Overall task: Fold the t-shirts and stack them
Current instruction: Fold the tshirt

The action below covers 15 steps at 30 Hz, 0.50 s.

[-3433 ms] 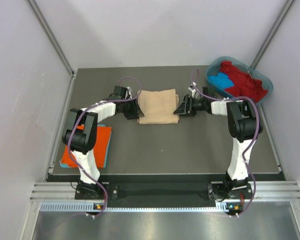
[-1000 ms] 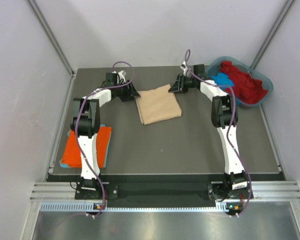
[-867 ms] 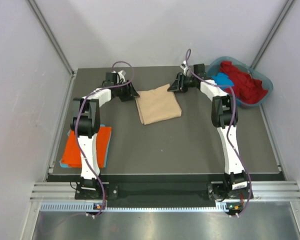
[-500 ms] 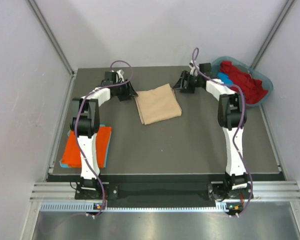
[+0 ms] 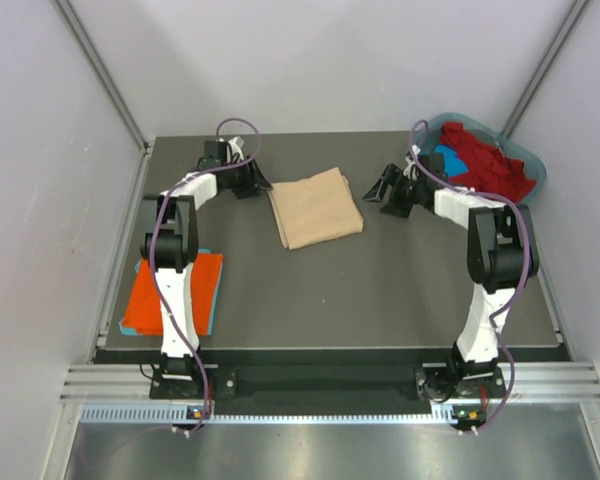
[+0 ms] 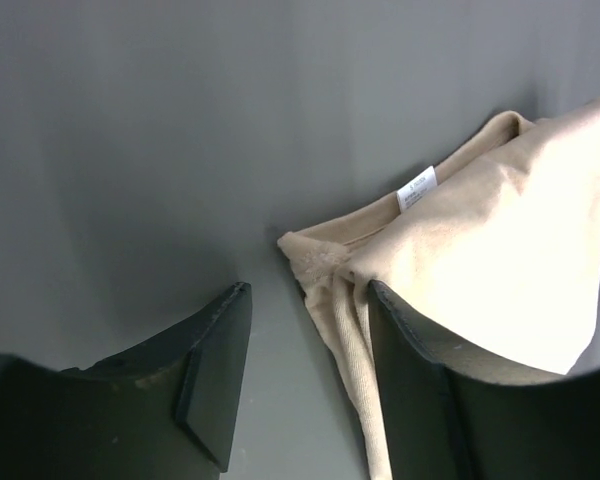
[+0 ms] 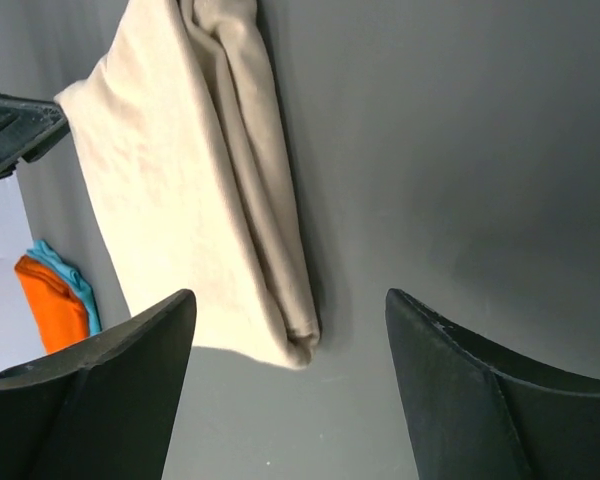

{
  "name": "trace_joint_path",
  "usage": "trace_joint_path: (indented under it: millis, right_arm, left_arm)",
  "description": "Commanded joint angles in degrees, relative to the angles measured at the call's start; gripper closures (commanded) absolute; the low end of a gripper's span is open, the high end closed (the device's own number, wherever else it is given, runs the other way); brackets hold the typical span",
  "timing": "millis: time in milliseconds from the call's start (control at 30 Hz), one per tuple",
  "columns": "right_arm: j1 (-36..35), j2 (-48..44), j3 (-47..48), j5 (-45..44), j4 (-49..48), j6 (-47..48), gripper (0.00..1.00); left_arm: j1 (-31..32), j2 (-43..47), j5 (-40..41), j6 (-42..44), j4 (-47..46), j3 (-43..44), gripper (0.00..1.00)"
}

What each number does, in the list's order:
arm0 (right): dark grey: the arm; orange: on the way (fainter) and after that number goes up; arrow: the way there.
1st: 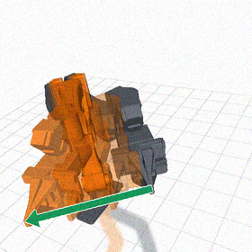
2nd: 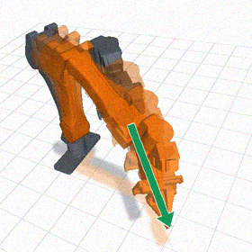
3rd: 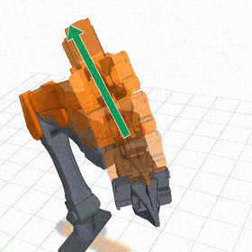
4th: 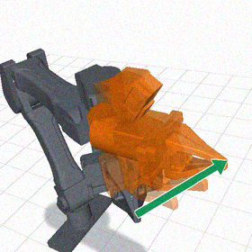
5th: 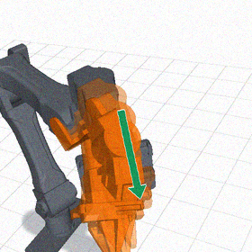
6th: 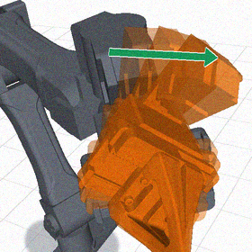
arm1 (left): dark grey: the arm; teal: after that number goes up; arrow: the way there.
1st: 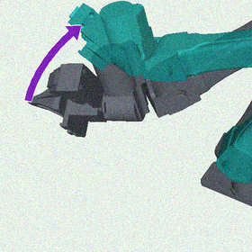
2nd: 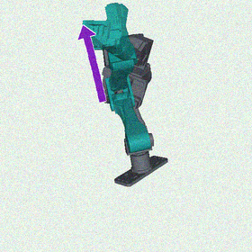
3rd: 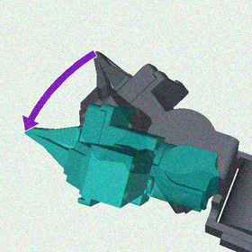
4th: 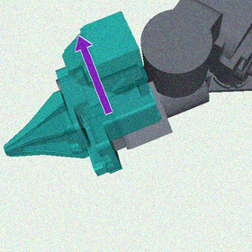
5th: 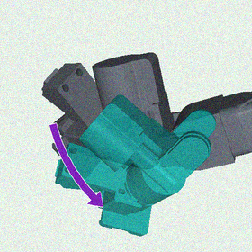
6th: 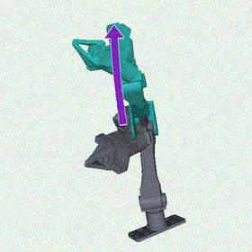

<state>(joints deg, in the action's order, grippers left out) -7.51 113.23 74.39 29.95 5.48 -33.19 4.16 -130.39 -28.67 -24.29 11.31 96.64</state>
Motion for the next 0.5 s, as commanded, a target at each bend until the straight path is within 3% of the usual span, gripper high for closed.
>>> trace_joint_path:
  millis: [0,200,367,467]
  right_arm:
    - [-1.1,-4.5,-4.85,-1.66,-7.84,-3.64,0.25]
    - [-1.81,-5.74,-8.64,-0.34,-9.43,-2.14,0.26]
    - [-3.39,-3.98,-9.18,0.45,-10.22,-1.79,0.3]
    - [-4.27,-2.67,-9.0,0.81,-9.17,-0.04,0.38]
  left_arm:
    - [-0.12,-2.76,-1.39,0.47,0.2,0.39,0.45]
    - [-0.03,-3.47,-3.24,-0.05,-2.86,-2.24,0.47]
    - [0.4,-4.17,-4.21,-1.54,-4.54,-3.47,0.67]
    - [0.76,-3.56,-3.15,-1.98,-4.54,-4.97,0.81]
